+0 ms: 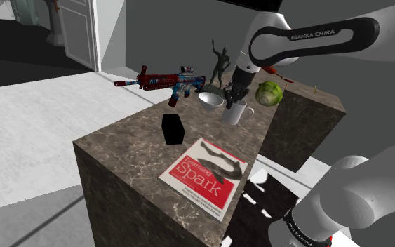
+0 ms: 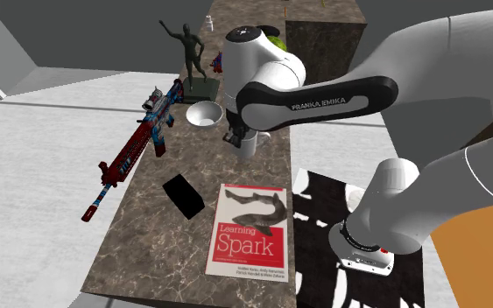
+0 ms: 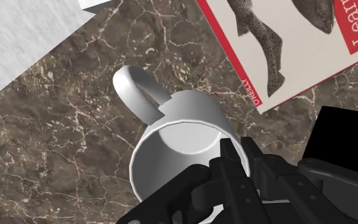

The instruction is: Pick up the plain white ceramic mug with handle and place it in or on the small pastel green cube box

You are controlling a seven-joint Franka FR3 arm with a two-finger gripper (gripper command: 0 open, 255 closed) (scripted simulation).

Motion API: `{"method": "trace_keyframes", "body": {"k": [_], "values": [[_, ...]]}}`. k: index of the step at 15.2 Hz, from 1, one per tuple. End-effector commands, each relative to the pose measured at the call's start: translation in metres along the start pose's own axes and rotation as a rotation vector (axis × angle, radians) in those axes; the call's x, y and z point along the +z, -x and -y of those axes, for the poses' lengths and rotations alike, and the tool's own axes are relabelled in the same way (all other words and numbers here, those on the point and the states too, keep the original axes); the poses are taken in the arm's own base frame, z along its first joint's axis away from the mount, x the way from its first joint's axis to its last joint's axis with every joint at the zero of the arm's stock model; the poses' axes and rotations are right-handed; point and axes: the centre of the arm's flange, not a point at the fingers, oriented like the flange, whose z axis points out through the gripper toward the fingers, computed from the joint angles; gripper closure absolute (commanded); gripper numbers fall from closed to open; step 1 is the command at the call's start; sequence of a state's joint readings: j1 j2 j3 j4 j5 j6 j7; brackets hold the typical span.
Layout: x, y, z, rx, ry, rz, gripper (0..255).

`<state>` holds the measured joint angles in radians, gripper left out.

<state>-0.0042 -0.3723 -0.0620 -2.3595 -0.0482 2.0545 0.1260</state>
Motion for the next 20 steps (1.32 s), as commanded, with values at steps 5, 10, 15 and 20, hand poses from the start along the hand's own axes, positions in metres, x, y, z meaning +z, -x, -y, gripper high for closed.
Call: {"method": "trace_keyframes", "body": {"k": [5,10,15,20], "values": [[-0.033,-0.003,-0.001,0.000,0.000,0.000,255],[-0.056,-0.004,-0.001,0.000,0.000,0.000,255],[-0.065,-0.029,0.060,0.000,0.000,0.000,255],[-0.073,-0.053,0.121,0.000,0.000,0.000,255]]}}
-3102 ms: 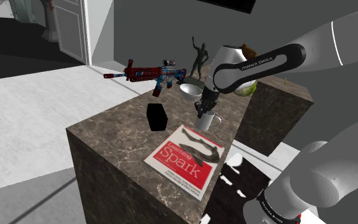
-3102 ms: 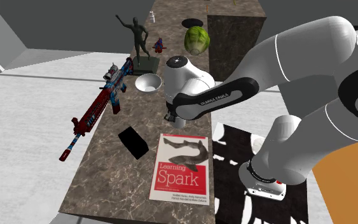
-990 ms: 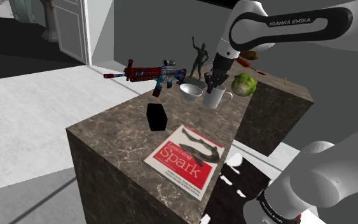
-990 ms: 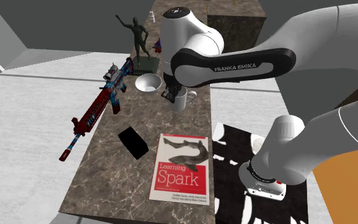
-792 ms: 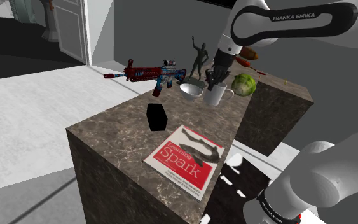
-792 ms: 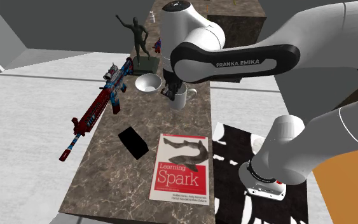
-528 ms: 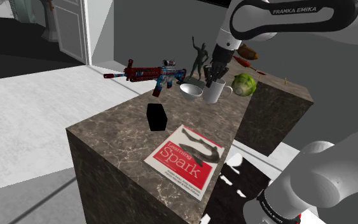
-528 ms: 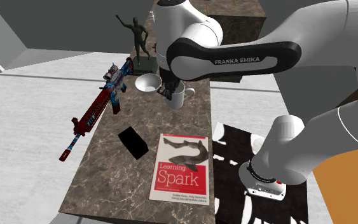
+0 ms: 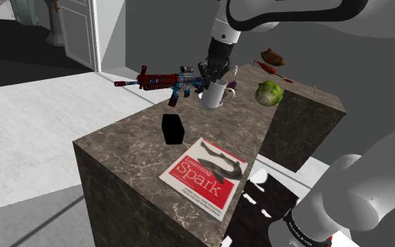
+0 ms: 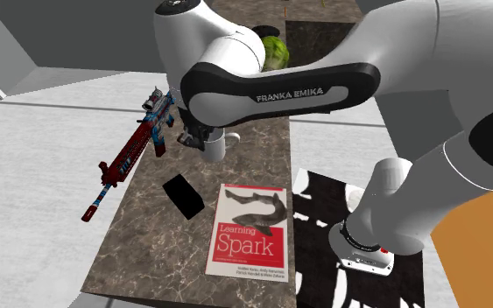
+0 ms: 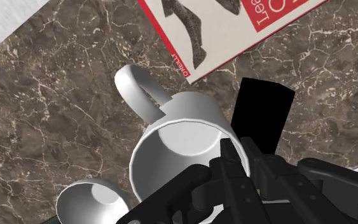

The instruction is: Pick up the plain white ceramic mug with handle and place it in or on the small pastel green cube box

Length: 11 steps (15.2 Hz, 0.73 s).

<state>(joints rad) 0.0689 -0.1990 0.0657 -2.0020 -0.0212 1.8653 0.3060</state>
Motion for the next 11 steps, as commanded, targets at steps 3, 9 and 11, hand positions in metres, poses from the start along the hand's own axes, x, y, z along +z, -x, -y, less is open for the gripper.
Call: {"method": "trace_keyframes", "body": {"k": [3,9,11], "values": [[-0.007,-0.019,0.048,0.001,-0.001,0.000,255],[-0.016,-0.048,0.121,0.001,-0.001,0.000,255],[-0.013,-0.054,0.137,0.001,-0.001,0.000,255]]}}
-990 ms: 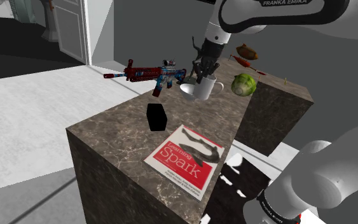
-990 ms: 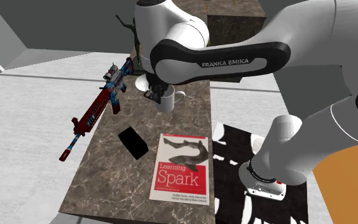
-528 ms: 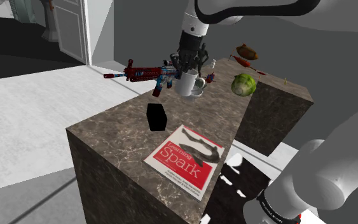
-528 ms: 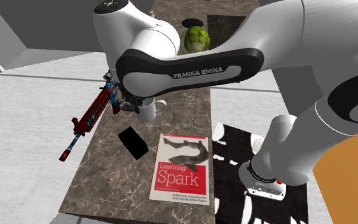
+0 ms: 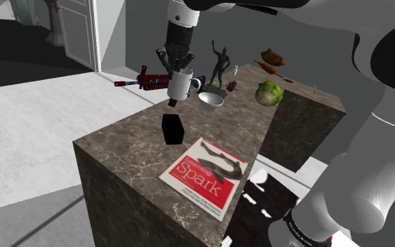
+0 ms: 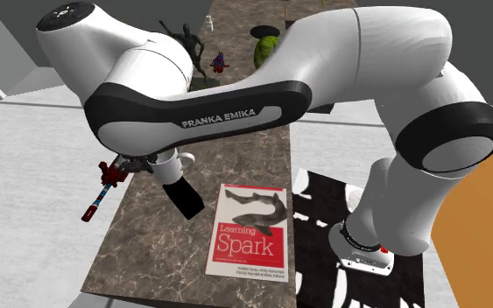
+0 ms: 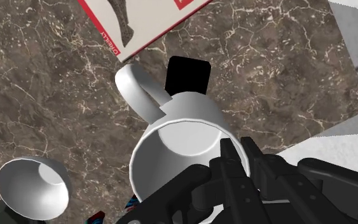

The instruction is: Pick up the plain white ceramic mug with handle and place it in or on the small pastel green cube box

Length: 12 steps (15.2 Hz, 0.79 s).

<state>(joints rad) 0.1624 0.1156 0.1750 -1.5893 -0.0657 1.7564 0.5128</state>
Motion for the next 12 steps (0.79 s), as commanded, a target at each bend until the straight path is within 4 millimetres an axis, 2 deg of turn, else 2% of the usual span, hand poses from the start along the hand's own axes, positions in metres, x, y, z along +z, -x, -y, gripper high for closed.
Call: {"method": "trace_keyframes", "body": {"k": [1,12], "values": [[0.007,-0.002,0.006,0.001,0.000,0.000,255],[0.065,0.002,0.007,0.001,0.000,0.000,255]]}}
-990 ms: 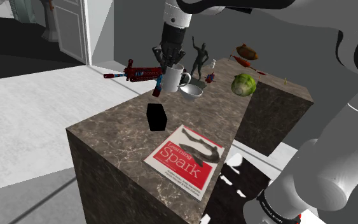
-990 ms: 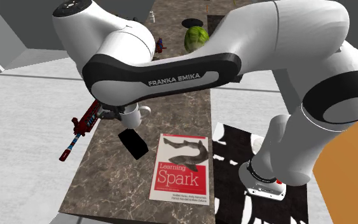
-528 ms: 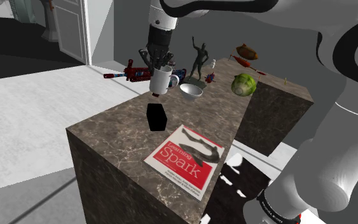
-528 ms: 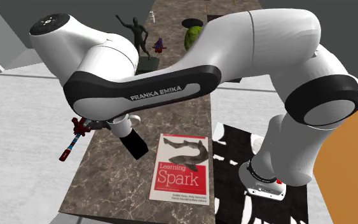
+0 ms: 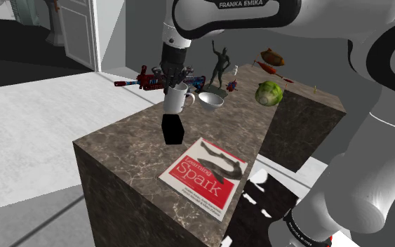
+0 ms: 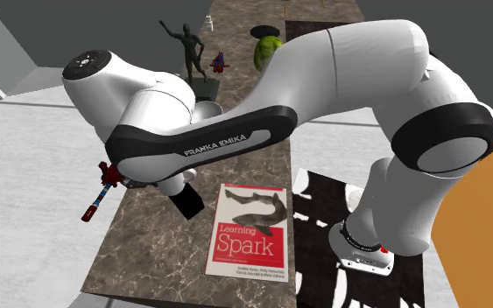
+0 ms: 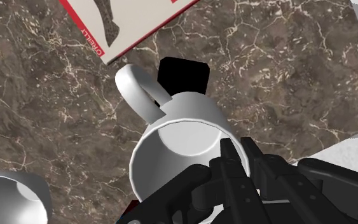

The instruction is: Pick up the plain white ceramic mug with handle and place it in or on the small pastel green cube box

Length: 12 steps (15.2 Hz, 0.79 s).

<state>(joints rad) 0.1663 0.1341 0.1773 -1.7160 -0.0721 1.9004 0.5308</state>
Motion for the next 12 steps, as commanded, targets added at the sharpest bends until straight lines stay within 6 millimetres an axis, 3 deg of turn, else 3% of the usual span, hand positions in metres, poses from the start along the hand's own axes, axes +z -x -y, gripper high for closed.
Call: {"method": "trace_keyframes", "body": {"k": [1,7,12], "values": [[0.011,0.001,0.000,0.000,0.000,-0.001,255],[0.043,0.003,0.000,0.000,0.000,-0.001,255],[0.044,0.003,0.000,0.000,0.000,-0.001,255]]}}
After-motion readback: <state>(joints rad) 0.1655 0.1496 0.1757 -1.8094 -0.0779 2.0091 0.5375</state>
